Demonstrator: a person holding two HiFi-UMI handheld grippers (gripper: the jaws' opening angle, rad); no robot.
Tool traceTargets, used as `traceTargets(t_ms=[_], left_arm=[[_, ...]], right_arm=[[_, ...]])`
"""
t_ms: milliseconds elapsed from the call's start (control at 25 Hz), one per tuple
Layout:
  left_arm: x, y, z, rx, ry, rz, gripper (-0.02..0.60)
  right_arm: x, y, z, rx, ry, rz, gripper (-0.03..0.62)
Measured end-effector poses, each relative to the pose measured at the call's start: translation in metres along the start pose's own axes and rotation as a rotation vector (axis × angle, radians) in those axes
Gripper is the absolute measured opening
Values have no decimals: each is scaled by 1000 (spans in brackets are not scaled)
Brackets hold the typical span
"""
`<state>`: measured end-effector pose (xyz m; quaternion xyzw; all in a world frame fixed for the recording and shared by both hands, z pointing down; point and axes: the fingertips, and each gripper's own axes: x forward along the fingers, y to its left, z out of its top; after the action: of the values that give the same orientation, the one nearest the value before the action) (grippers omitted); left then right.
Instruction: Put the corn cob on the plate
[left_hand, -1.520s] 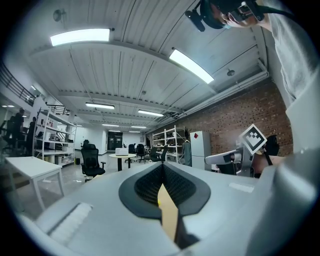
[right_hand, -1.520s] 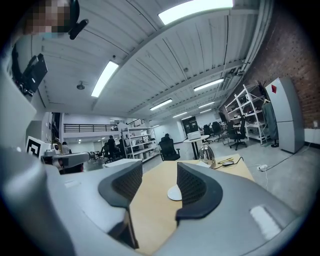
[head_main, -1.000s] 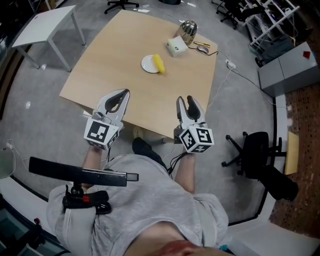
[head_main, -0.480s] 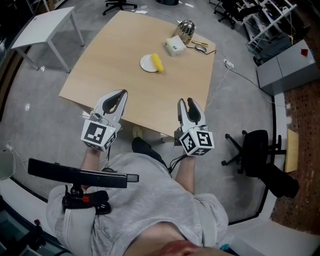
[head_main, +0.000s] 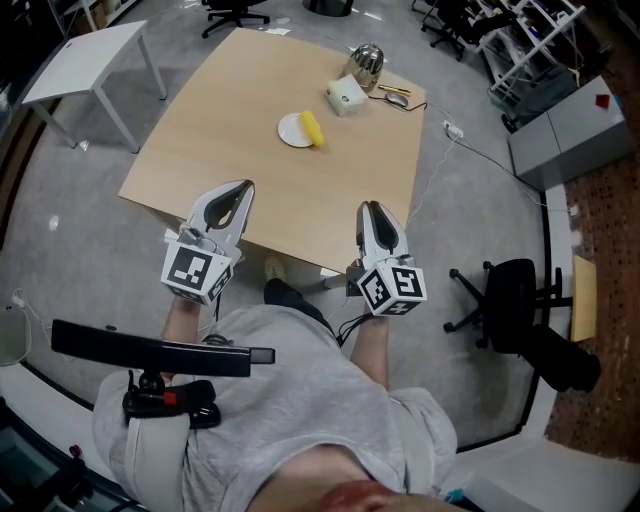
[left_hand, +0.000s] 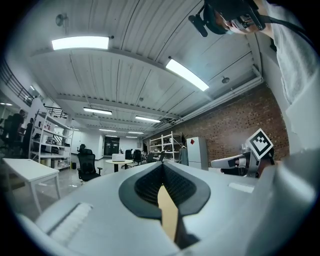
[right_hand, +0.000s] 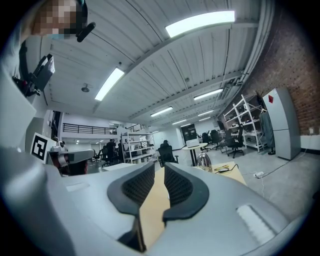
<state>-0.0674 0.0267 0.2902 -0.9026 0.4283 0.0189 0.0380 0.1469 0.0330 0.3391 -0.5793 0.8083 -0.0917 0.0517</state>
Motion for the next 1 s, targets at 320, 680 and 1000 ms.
traceTargets(t_ms=[320,680,1000], left_arm=[[-6,0,-6,7,-3,-7,20],[-13,-2,-10,11,0,-13,20],[-16,-3,-16,13,-9,-19,20]], right_arm=[[-5,0,-4,-12,-7,-14,55],[-11,5,-7,-12,-10,-12,48],[-14,7,-12,-12,-21,-20,37]])
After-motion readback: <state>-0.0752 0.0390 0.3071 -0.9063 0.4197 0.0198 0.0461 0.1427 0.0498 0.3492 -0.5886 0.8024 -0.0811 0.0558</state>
